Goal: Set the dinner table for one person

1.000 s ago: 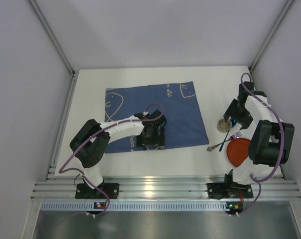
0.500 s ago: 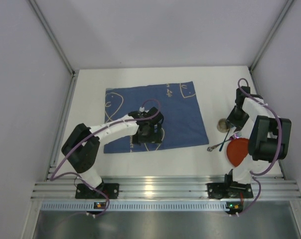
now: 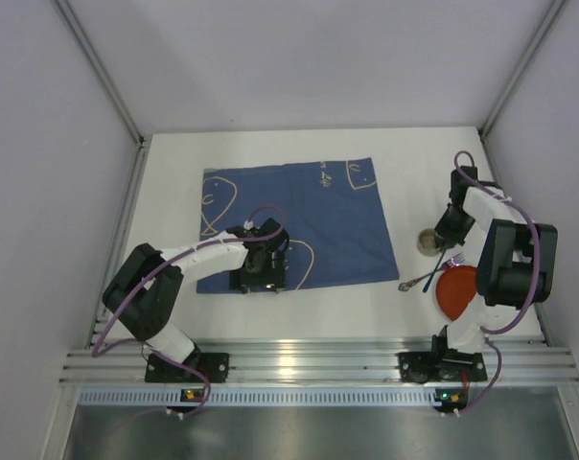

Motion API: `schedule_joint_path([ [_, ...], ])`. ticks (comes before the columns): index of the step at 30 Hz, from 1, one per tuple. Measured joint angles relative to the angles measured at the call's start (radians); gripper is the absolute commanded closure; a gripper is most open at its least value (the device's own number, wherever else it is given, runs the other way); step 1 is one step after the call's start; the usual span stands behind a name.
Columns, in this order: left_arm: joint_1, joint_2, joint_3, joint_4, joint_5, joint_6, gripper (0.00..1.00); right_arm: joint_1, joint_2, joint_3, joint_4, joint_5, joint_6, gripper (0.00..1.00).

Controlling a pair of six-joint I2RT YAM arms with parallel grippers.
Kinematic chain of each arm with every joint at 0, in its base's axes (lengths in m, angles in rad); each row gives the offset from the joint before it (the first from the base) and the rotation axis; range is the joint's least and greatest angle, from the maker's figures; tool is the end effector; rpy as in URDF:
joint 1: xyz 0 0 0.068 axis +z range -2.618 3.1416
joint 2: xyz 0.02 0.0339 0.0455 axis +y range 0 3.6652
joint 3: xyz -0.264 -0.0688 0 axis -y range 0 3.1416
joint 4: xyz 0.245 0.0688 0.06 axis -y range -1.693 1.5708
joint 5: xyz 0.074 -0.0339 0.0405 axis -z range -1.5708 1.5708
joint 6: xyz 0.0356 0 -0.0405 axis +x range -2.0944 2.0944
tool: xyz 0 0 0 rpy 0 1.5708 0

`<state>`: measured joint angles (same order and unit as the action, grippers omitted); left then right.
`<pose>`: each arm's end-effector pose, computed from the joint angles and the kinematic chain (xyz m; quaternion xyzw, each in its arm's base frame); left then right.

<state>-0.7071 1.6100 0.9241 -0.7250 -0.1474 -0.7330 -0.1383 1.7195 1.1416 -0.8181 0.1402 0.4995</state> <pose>0.2127 -0.1749 0.1607 -0.0188 0.9939 0.0027 0.1083 0.3124 -0.0485 0.1834 0.3174 0.9417 -0.0530 0.0982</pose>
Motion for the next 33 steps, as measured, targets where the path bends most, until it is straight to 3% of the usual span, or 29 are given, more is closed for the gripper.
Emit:
schedule_joint_path([
  [8, 0.064, -0.056, -0.051, -0.006, -0.011, 0.049, 0.02, 0.097, -0.022, 0.13, -0.047, -0.007, 0.044, 1.0],
  [15, 0.069, -0.058, -0.01, -0.077, -0.031, 0.052, 0.02, 0.29, 0.006, 0.34, -0.074, -0.037, 0.092, 1.0],
  [25, 0.07, -0.132, 0.204, -0.182, -0.068, 0.06, 0.02, 0.407, 0.375, 0.713, -0.073, -0.037, 0.113, 1.0],
  [33, 0.071, -0.219, 0.17, -0.245, -0.071, 0.04, 0.02, 0.412, 0.662, 1.009, -0.09, -0.041, 0.113, 1.0],
])
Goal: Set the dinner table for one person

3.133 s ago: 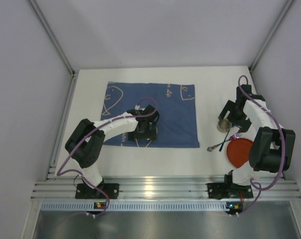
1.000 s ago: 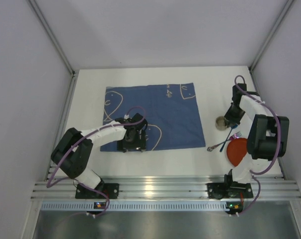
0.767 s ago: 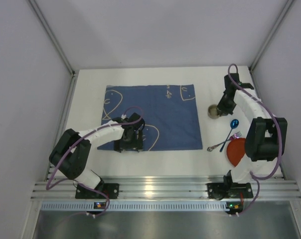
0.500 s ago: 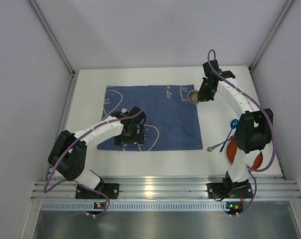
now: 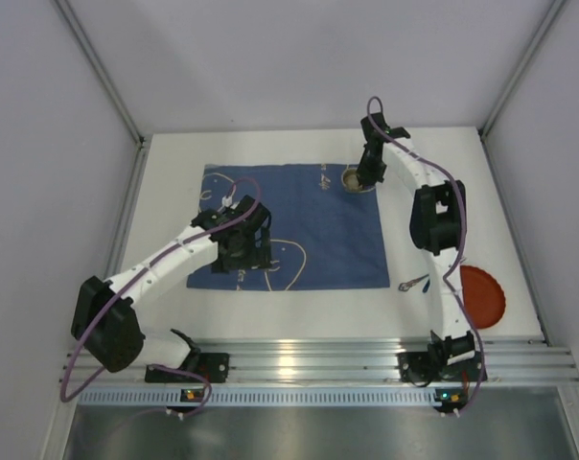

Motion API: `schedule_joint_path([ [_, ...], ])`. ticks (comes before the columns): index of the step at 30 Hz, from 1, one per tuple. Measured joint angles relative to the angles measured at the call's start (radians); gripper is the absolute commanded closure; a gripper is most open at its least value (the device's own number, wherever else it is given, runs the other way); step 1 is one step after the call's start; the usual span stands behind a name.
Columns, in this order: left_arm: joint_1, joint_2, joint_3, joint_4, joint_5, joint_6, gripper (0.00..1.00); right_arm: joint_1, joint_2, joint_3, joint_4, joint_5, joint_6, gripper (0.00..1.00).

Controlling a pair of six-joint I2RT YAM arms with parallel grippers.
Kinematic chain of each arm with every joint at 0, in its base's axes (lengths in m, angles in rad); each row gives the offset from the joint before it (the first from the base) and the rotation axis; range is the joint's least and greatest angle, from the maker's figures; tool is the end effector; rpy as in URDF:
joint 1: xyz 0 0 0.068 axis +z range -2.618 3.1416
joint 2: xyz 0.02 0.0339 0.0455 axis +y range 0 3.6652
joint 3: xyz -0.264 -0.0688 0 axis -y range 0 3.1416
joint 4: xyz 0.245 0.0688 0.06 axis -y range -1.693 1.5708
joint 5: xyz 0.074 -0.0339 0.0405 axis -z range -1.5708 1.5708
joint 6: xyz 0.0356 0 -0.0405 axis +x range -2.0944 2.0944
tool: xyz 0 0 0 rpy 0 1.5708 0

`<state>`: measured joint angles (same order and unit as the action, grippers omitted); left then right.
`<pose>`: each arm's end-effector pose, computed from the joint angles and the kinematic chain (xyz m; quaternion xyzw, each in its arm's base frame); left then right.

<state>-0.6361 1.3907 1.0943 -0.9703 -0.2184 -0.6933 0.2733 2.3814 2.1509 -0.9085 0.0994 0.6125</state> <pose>0.2114 -0.1465 0.2553 -0.0446 0.9817 -0.0081 0.1850 0.4914 0.1341 0.1985 0.1752 0.9598 0.0479 0.2141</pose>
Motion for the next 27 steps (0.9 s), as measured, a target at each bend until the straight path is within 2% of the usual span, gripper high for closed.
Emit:
schedule_joint_path([
  [1, 0.0, -0.018, -0.012, -0.007, 0.0, -0.005, 0.02, 0.0, 0.018, 0.018, -0.001, -0.003, 0.001, 0.98],
  [3, 0.0, -0.051, -0.031, -0.026, 0.0, -0.016, 0.02, 0.0, 0.036, 0.036, -0.002, -0.012, 0.002, 0.79],
  [4, 0.0, -0.063, -0.036, -0.033, 0.0, -0.02, 0.02, 0.0, 0.04, 0.038, 0.0, -0.016, 0.005, 0.53],
  [5, 0.0, -0.069, -0.039, -0.037, 0.0, -0.023, 0.02, 0.0, 0.04, 0.038, -0.002, -0.021, 0.002, 0.34],
  [6, 0.0, -0.072, -0.041, -0.039, 0.0, -0.027, 0.02, 0.0, 0.04, 0.037, -0.002, -0.023, 0.013, 0.34],
  [7, 0.0, -0.073, -0.041, -0.042, 0.0, -0.03, 0.02, 0.0, 0.04, 0.037, -0.002, -0.024, 0.002, 0.25],
  [8, 0.0, -0.073, -0.041, -0.043, 0.0, -0.034, 0.02, 0.0, 0.04, 0.037, -0.002, -0.026, 0.002, 0.21],
  [11, 0.0, -0.073, -0.04, -0.045, 0.0, -0.036, 0.02, -0.005, 0.025, 0.013, 0.001, -0.023, -0.011, 0.18],
  [15, 0.0, -0.073, -0.04, -0.039, 0.017, -0.016, 0.02, -0.037, -0.095, -0.126, 0.002, -0.043, -0.022, 0.17],
  [19, -0.003, -0.074, -0.041, -0.01, 0.047, 0.017, 0.02, -0.169, -0.393, -0.43, 0.04, -0.1, -0.025, 0.14],
  [23, -0.012, -0.077, -0.049, 0.034, 0.073, 0.037, 0.02, -0.384, -0.743, -0.747, 0.073, -0.098, -0.028, 0.15],
  [27, -0.04, -0.077, -0.072, 0.075, 0.095, 0.039, 0.02, -0.441, -0.923, -1.009, 0.078, -0.088, -0.036, 0.21],
])
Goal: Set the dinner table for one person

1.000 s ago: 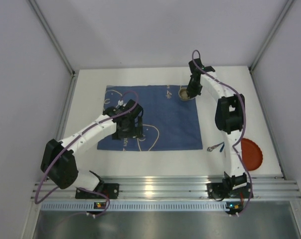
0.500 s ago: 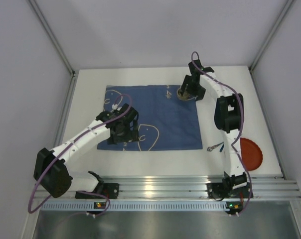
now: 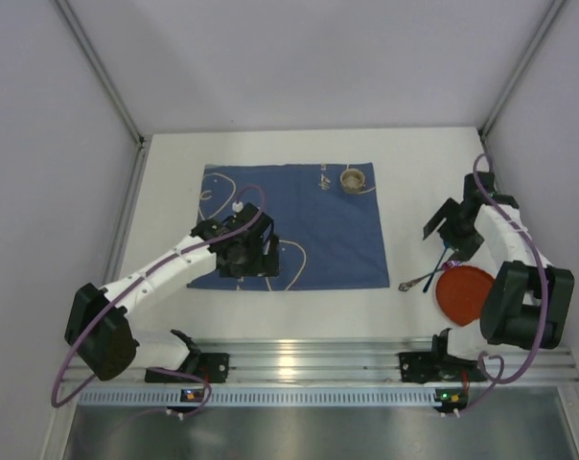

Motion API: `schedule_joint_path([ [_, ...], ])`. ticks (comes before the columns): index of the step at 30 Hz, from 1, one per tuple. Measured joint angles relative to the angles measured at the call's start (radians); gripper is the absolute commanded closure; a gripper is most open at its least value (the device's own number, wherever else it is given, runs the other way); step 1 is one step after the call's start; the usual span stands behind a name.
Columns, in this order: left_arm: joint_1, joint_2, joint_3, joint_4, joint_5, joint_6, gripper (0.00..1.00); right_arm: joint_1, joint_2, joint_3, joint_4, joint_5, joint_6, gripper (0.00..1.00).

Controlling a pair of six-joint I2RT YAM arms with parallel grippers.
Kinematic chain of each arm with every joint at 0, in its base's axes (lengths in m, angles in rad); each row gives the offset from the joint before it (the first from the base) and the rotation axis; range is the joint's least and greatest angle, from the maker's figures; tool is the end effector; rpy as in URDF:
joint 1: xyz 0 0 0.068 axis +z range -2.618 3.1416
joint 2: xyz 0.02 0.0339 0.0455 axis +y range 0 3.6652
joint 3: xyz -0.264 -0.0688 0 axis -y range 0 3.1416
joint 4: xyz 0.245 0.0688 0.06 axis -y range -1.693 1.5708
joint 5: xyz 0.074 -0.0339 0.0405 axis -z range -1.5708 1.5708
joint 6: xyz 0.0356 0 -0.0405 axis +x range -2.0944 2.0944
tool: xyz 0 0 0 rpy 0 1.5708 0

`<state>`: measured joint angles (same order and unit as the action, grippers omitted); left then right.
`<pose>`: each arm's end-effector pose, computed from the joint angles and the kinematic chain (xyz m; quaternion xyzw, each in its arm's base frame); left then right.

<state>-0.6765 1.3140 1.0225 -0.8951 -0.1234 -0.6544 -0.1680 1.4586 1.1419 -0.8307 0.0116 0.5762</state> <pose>0.1944 -0.1505 0.2545 -0.0009 0.9798 -0.0700 0.1873 0.2829 -0.0484 0.2566 0.3566 0.9103 0.0370 0.2069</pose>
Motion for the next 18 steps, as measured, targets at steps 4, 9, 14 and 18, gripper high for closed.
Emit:
schedule_joint_path([
  [4, -0.033, 0.007, -0.005, 0.026, 0.012, -0.002, 0.03, -0.007, -0.011, -0.24, 0.004, -0.061, -0.003, 0.26],
  [9, -0.052, -0.003, -0.021, 0.045, 0.015, -0.011, 0.03, -0.015, -0.01, -0.291, 0.005, -0.104, -0.007, 0.29],
  [14, -0.053, -0.074, -0.081, 0.039, 0.005, -0.031, 0.03, -0.016, 0.012, -0.269, 0.041, -0.119, -0.006, 0.34],
  [18, -0.053, -0.159, -0.126, 0.023, -0.003, -0.054, 0.03, -0.016, 0.058, -0.269, 0.068, -0.128, -0.004, 0.38],
])
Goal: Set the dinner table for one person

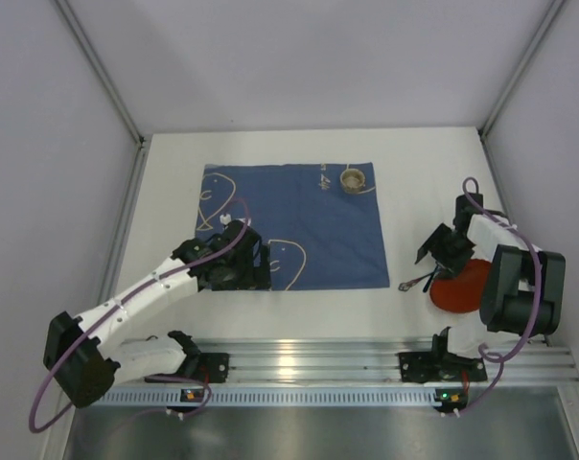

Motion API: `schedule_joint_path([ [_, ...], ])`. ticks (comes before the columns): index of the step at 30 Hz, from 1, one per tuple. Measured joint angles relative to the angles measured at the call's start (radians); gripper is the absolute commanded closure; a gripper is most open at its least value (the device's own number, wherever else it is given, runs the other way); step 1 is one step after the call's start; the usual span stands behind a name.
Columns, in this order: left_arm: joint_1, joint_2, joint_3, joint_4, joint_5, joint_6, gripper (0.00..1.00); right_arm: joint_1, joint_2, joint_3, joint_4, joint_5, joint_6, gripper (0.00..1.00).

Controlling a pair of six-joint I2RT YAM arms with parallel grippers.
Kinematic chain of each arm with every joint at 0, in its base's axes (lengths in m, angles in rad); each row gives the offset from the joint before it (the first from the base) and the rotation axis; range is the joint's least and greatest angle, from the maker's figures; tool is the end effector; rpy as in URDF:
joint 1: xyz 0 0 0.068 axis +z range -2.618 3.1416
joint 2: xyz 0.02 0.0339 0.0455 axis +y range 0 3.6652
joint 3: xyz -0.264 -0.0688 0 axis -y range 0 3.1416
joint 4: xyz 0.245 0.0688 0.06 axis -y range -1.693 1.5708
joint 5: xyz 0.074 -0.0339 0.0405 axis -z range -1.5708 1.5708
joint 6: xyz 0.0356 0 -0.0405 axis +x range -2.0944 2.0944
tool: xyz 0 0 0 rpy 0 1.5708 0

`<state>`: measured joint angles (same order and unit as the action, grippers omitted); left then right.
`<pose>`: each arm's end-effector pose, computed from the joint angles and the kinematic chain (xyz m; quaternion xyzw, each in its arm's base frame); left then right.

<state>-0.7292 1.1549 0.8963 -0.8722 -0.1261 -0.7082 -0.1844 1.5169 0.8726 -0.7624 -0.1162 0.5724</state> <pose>0.1611 -0.1380 0.2514 -0.0035 0.9740 -0.0971 0.2044 0.2520 -0.0428 0.1700 0.3631 0.9263 0.0726 0.0691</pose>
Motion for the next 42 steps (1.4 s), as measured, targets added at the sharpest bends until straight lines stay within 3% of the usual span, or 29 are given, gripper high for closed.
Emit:
schedule_joint_path([
  [6, 0.0, -0.062, -0.02, -0.012, -0.003, -0.023, 0.03, 0.006, 0.016, -0.001, 0.021, -0.01, 0.008, 0.49],
  [15, 0.0, -0.051, -0.023, -0.011, -0.002, -0.026, 0.03, 0.008, 0.002, 0.04, -0.016, 0.01, -0.01, 0.47],
  [22, 0.0, -0.049, -0.033, -0.011, -0.002, -0.026, 0.03, 0.008, -0.116, 0.138, -0.08, 0.066, -0.054, 0.47],
  [27, -0.001, -0.041, -0.036, -0.006, -0.002, -0.025, 0.03, 0.008, -0.172, 0.1, -0.091, 0.089, -0.073, 0.5],
  [42, -0.003, -0.039, -0.037, -0.003, -0.001, -0.025, 0.03, 0.011, -0.064, 0.03, -0.059, 0.149, -0.076, 0.62],
])
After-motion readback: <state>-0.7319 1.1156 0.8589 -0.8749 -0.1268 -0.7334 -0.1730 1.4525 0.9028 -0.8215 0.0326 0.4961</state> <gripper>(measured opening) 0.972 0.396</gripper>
